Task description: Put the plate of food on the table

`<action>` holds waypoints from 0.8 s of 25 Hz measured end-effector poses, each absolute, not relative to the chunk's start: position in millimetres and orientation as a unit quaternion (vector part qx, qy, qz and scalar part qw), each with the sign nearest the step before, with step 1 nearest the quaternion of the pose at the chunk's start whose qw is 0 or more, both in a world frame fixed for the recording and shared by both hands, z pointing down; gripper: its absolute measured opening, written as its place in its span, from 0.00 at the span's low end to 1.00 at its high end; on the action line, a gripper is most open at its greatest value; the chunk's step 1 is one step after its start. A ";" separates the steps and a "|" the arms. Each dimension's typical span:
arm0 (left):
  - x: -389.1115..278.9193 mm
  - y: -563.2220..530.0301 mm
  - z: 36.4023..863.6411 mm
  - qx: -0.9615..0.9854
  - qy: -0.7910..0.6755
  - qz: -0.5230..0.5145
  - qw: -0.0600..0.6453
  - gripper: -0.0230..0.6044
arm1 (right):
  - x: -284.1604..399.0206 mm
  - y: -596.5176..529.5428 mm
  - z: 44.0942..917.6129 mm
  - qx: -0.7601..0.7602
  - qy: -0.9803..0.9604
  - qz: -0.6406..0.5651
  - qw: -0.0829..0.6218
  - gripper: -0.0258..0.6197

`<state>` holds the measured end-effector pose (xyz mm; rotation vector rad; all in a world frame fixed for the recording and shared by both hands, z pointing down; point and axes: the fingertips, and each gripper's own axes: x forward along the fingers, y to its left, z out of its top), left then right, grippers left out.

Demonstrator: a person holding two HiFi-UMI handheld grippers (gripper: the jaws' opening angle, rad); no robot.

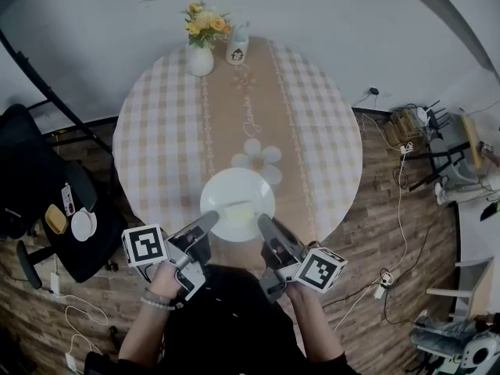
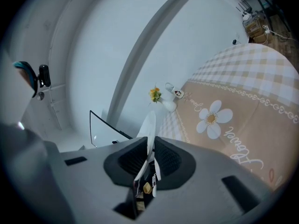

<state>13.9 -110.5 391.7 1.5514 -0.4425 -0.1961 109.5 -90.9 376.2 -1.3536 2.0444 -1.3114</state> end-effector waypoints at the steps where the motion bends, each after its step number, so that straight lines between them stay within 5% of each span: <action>1: 13.4 -111.4 392.7 0.693 -0.200 -0.087 0.687 0.05 | 109.3 -92.3 377.8 -0.477 0.723 -0.466 0.179 0.08; 20: 14.6 -122.9 424.8 0.672 -0.226 -0.080 0.701 0.05 | 110.5 -110.2 410.4 -0.456 0.721 -0.500 0.149 0.09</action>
